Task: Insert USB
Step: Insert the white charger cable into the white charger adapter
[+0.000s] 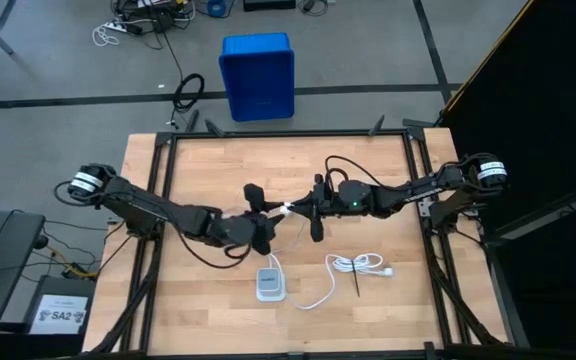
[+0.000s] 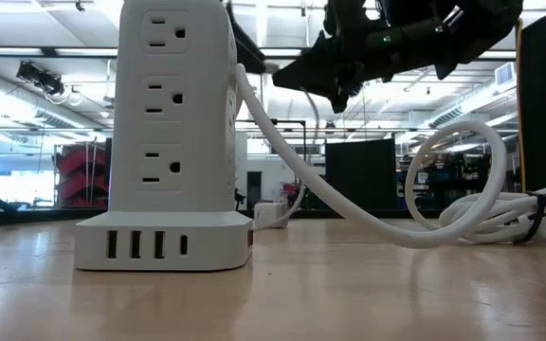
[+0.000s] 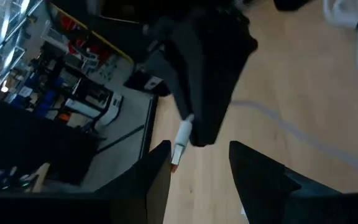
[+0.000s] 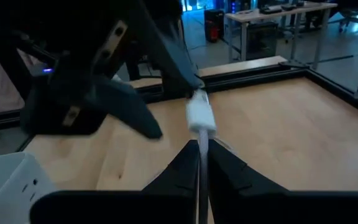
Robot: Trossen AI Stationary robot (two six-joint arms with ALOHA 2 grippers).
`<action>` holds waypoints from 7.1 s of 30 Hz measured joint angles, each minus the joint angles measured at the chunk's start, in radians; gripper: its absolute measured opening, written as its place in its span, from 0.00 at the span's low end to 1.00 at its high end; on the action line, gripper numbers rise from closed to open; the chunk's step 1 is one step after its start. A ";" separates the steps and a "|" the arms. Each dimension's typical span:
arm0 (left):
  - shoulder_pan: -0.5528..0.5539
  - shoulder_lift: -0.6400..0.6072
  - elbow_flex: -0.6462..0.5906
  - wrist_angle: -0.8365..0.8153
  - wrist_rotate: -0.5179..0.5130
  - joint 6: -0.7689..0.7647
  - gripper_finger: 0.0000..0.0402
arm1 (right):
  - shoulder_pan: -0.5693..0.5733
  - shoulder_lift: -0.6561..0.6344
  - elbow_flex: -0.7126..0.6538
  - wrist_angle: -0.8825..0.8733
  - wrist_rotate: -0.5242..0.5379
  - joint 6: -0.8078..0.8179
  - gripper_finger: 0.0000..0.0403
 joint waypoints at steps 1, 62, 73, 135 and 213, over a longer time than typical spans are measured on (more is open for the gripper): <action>0.000 0.017 0.013 -0.019 -0.022 -0.001 0.37 | 0.000 0.000 0.000 -0.006 0.000 0.000 0.00; 0.101 0.235 0.320 -0.360 -0.082 0.060 0.03 | 0.046 0.002 0.117 -0.336 0.306 -0.040 0.00; 0.098 0.215 0.319 -0.415 -0.103 -0.001 0.01 | 0.047 0.002 0.117 -0.369 0.306 -0.050 0.02; 0.094 -0.138 -0.547 0.977 0.493 -0.345 0.00 | 0.104 0.150 0.116 0.248 0.070 -0.321 0.18; 0.174 -0.215 -0.206 -0.016 0.444 -0.557 0.34 | 0.084 0.150 0.116 0.134 0.100 -0.335 0.00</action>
